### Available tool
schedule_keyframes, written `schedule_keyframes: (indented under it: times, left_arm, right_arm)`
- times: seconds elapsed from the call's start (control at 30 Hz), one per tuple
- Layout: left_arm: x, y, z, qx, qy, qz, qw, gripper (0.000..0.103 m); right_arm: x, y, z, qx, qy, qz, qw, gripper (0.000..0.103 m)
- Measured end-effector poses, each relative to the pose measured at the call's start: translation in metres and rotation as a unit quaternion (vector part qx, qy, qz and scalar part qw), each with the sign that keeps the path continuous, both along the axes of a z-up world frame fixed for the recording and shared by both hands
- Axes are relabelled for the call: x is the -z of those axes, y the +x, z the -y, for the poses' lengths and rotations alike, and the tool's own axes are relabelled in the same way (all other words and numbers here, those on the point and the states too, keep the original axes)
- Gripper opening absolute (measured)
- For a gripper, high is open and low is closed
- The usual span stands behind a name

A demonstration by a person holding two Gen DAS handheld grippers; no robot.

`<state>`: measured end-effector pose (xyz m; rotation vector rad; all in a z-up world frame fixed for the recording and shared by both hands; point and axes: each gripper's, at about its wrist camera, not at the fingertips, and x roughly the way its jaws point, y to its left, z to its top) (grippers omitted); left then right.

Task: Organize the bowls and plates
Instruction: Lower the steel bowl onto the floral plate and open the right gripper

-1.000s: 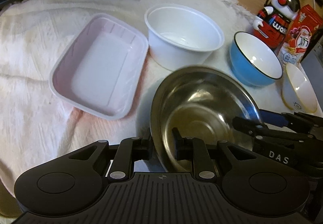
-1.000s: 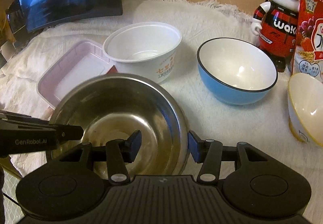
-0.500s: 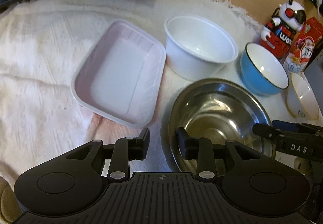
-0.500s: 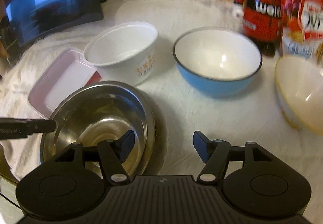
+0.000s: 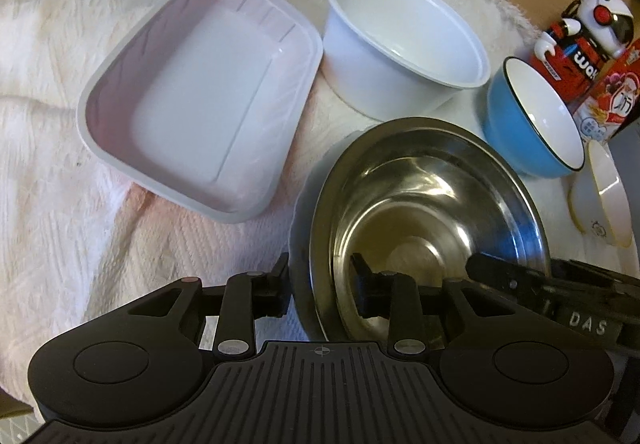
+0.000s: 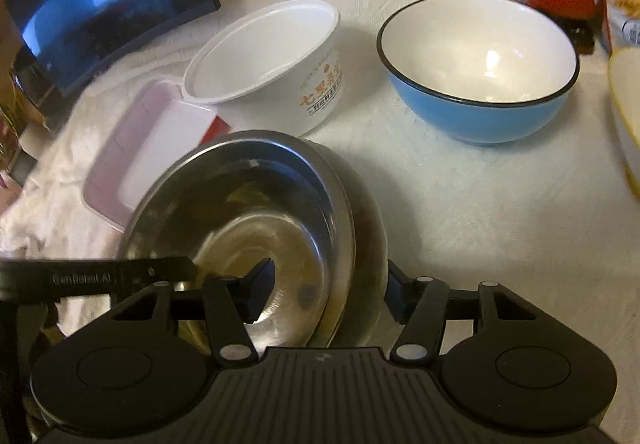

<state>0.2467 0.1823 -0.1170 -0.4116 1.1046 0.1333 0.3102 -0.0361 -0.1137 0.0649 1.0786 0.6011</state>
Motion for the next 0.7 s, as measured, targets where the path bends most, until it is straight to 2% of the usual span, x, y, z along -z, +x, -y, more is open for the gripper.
schedule_keyframes:
  times: [0.17,0.33,0.43,0.7]
  left_arm:
    - [-0.001,0.004,0.010,0.018,-0.003,0.006,0.9998,0.035]
    - [0.000,0.010,0.026,0.047,-0.010,0.018,0.9987,0.035]
    - [0.001,0.013,0.035,0.067,0.002,0.023,0.9975,0.035]
    - [0.001,0.010,0.031,0.070,-0.005,0.040,0.9968,0.035]
  right_arm:
    - [-0.010,-0.014,0.008,0.009,-0.017,0.026,0.999,0.058]
    - [-0.012,-0.017,0.028,0.039,-0.019,0.021,0.999,0.058]
    - [-0.011,-0.023,0.036,0.050,-0.024,0.021,0.998,0.058]
    - [-0.012,-0.034,0.041,0.055,-0.027,0.027,0.998,0.058]
